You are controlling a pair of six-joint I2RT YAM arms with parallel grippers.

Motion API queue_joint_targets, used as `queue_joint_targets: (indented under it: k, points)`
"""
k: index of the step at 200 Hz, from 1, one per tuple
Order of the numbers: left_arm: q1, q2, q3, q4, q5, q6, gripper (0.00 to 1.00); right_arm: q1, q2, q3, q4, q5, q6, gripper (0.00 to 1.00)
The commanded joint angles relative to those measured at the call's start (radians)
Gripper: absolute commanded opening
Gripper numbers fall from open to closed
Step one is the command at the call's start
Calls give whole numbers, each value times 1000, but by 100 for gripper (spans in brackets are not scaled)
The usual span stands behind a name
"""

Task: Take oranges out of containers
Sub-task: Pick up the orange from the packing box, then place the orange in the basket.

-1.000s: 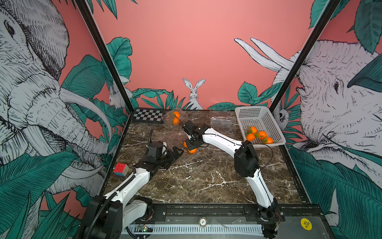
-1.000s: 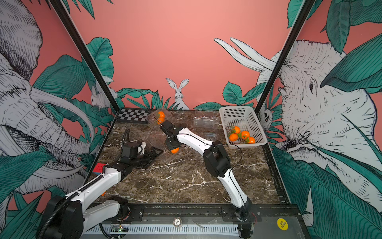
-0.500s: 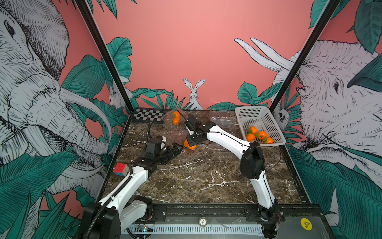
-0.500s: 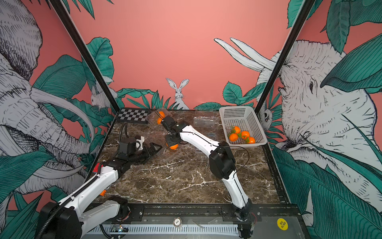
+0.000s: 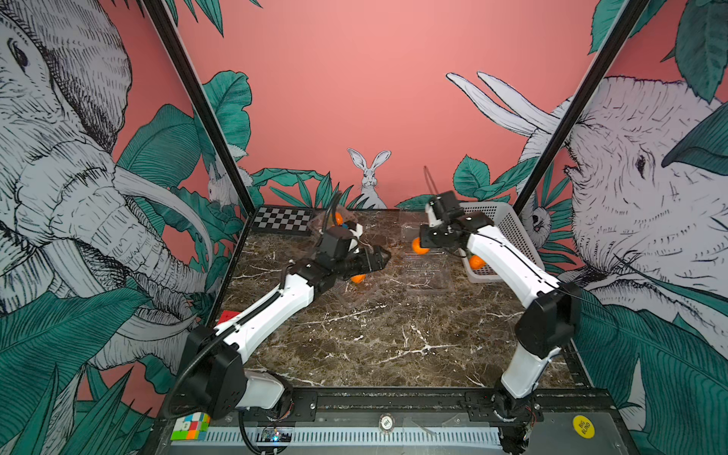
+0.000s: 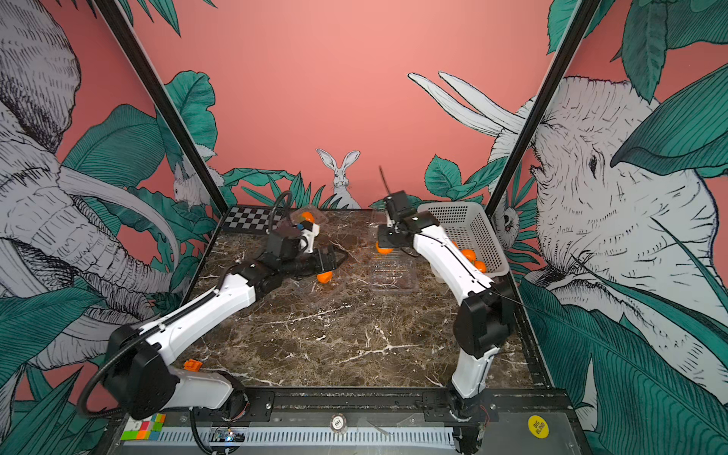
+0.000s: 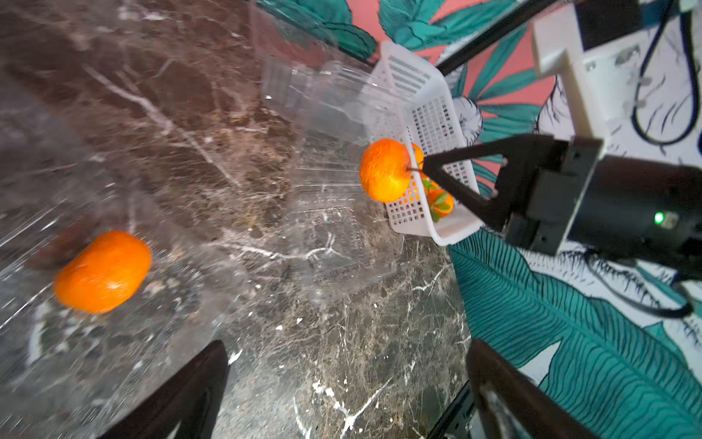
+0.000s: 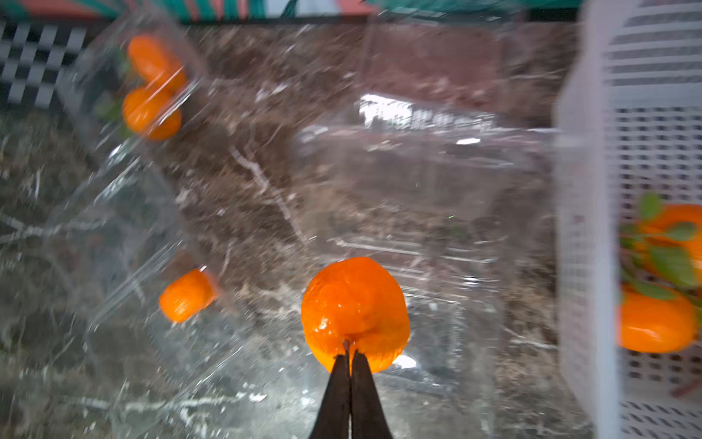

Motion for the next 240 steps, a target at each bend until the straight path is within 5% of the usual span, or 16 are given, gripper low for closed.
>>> queue_joint_targets:
  k: [1,56,143,186,213,229,240]
  points:
    - [-86,86,129,-53,-35,85,99,-110,-74,-94,93,26,47,0]
    - [-192,279,331,-75,-22,103,99,-340,-35,-173,278,-5,117,0]
    - [-219,304,374,-154,-34,129,99,-398,249,-5,315,-74,144,6]
    - [-217,297,414,-230,-79,203,99,-400,166,-21,302,-83,118,29]
    - [-205,273,447,-294,-146,266,99,-393,74,-67,313,-106,102,58]
    - [-192,240,436,-312,-210,305,99,-376,17,-109,330,-118,98,87]
    - [-179,212,416,-316,-247,322,99,-358,-23,-145,350,-125,95,98]
